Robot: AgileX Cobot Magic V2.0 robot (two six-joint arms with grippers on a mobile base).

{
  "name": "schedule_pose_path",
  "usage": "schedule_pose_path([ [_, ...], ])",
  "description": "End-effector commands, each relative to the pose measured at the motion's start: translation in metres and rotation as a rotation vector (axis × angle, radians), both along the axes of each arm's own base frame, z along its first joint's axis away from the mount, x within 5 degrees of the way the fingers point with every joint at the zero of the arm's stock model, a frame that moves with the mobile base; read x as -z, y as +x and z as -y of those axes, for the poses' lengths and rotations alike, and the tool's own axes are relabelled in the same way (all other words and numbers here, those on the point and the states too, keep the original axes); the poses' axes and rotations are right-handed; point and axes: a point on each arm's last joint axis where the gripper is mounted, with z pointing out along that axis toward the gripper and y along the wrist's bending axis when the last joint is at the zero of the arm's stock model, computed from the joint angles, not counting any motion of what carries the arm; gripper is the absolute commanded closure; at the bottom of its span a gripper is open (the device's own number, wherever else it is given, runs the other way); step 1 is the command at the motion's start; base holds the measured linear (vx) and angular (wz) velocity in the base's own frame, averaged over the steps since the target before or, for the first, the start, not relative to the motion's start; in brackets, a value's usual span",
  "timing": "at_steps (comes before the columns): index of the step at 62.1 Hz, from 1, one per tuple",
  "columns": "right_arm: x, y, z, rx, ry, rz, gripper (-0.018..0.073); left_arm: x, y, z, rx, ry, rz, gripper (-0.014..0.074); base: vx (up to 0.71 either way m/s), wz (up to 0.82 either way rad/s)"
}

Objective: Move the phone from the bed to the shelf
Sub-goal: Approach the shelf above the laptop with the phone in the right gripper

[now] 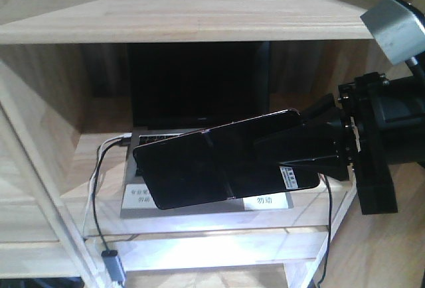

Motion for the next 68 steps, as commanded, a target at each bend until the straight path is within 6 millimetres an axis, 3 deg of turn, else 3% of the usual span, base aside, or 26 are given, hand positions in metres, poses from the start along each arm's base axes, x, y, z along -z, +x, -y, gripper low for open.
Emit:
schedule_pose_path([
  [1,-0.0181,-0.0105,-0.0029,-0.051,0.098,0.008,0.0561,-0.0145,-0.0013,0.0002,0.002,-0.011,0.108,0.0595,0.11,-0.06],
  [68,-0.02,-0.0102,-0.0035,-0.047,0.121,0.007,0.0561,-0.0145,-0.0013,0.0002,0.002,-0.011,0.108,0.0595,0.04,0.03],
])
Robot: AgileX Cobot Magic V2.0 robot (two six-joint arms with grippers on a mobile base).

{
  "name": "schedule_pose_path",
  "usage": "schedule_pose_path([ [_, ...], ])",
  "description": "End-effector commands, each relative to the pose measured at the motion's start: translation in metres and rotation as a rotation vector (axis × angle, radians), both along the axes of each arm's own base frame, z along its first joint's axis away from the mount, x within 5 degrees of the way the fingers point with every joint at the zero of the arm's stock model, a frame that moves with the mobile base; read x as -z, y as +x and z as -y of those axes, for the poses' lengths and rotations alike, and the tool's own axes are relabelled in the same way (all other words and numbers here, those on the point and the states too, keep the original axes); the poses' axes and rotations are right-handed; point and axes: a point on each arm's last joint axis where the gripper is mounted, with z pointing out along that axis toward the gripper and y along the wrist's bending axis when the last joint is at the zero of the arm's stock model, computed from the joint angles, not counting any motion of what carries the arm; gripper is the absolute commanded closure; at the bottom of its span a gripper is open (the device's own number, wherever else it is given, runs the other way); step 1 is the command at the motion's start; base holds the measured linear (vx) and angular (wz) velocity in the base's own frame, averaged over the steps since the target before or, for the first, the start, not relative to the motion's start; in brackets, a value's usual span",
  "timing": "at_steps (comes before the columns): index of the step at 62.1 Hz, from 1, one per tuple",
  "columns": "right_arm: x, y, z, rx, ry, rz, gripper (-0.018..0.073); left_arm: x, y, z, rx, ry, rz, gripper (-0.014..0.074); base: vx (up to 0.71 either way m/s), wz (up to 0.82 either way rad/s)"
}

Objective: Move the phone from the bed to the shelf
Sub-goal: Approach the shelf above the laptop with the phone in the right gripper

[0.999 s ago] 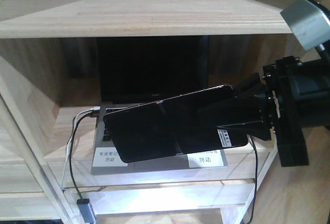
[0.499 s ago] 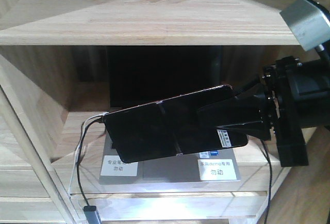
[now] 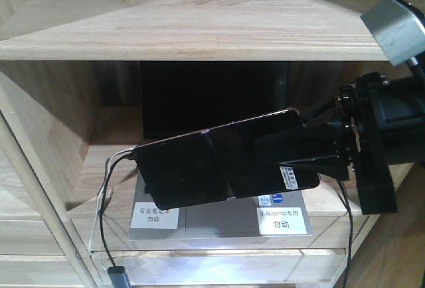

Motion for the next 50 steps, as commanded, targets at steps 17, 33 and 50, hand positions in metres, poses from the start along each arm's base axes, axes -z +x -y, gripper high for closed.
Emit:
schedule_pose_path([
  [17,-0.0223,-0.0098,-0.0041,-0.041,0.148,0.006,0.0561,-0.0145,-0.0013,0.0002,0.002,-0.011,0.108,0.0595,0.0,0.0],
  [33,-0.0224,-0.0098,-0.0041,-0.041,0.149,0.005,0.0561,-0.0145,-0.0013,0.0002,0.002,-0.011,0.108,0.0595,0.0,0.0],
  [50,-0.0267,-0.0112,-0.0052,-0.054,0.19,-0.002,0.0561,-0.0145,-0.0013,0.0002,0.002,-0.011,0.108,0.0595,0.0,0.0],
])
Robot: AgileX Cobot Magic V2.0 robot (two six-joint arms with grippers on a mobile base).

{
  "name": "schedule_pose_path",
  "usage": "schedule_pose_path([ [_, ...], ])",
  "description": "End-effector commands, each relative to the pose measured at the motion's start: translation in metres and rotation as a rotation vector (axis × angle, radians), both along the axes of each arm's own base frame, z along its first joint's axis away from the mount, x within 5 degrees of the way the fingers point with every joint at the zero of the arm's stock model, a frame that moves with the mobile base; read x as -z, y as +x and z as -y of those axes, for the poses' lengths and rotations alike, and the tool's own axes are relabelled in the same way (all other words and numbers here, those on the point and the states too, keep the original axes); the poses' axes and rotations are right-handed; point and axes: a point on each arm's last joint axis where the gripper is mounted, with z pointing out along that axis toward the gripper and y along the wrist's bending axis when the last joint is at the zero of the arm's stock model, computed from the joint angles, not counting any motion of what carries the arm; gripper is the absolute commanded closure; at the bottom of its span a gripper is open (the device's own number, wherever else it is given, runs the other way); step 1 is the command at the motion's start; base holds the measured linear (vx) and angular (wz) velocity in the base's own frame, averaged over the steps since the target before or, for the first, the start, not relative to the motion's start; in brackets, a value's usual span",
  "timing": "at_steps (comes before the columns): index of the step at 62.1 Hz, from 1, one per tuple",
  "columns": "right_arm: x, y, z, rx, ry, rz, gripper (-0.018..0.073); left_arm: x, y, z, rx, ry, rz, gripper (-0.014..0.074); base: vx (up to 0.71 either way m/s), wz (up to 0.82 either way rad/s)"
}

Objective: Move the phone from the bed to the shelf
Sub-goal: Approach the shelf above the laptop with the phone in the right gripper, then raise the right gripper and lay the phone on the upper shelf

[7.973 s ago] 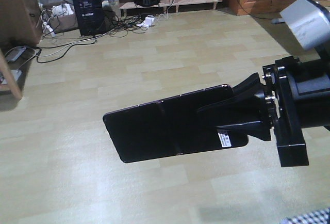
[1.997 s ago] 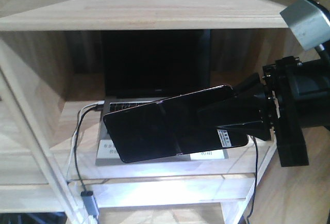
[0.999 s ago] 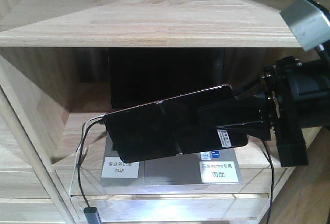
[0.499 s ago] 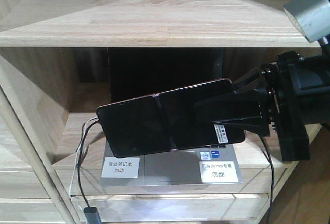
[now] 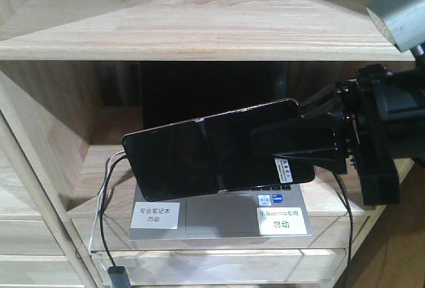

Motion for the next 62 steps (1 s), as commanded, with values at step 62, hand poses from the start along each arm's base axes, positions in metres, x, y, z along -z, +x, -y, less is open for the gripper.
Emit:
schedule_pose_path([
  [62,-0.144,0.02,0.002,0.218,0.303,0.353,0.0561,-0.015,-0.001,0.0,0.002,-0.011,0.108,0.0595,0.0,0.0],
])
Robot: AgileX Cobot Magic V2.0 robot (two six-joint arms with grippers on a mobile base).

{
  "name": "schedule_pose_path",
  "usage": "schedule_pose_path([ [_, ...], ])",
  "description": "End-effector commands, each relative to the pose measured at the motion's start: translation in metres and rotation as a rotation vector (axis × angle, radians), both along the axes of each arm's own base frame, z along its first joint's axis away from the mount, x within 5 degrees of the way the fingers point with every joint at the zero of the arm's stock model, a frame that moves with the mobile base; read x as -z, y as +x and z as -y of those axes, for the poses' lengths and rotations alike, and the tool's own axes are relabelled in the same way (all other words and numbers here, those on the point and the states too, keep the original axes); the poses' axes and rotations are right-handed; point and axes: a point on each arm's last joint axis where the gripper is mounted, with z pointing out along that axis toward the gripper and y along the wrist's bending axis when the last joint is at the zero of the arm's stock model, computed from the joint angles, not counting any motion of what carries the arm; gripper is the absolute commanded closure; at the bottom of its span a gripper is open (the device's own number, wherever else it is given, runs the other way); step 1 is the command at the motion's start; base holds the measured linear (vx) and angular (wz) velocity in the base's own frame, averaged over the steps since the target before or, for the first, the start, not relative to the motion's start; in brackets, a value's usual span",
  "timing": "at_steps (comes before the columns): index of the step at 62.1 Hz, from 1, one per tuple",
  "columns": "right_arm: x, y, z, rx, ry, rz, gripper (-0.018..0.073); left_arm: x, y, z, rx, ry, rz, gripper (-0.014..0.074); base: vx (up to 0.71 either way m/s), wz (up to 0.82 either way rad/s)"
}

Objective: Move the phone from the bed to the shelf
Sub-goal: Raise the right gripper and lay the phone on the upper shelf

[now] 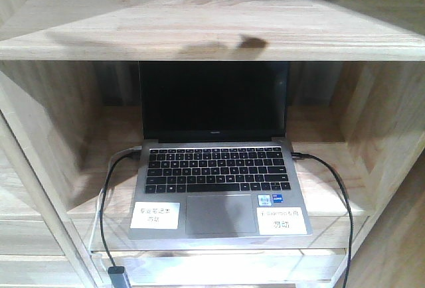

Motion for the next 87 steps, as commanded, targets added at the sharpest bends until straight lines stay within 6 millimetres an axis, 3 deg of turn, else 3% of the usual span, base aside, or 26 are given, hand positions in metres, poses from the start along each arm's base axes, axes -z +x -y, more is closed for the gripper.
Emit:
schedule_pose_path([
  [1,-0.023,0.009,-0.001,0.012,0.12,0.034,0.0561,-0.015,-0.001,0.0,0.002,-0.011,0.108,0.0595,0.0,0.0],
  [14,-0.028,0.053,-0.011,0.0,0.138,0.028,0.0561,-0.015,-0.001,0.0,0.002,-0.011,0.108,0.0595,0.0,0.0],
  [28,-0.019,0.097,-0.055,-0.038,0.133,0.024,0.0561,-0.015,-0.001,0.0,0.002,-0.011,0.108,0.0595,0.0,0.0],
  [40,0.001,0.134,-0.086,-0.027,0.139,-0.004,0.0561,-0.015,-0.001,0.0,0.002,-0.011,0.108,0.0595,0.0,0.0],
  [54,0.035,0.171,-0.098,0.037,0.135,-0.073,0.0561,-0.015,-0.001,0.0,0.002,-0.011,0.108,0.0595,0.0,0.0],
  [75,0.063,0.195,-0.104,0.083,0.118,-0.121,0.0524,-0.015,-0.001,0.0,0.002,-0.011,0.108,0.0595,0.0,0.0],
  [87,0.065,0.2,-0.103,0.123,0.104,-0.105,0.0365,-0.015,-0.001,0.0,0.002,-0.011,0.108,0.0595,0.0,0.0],
])
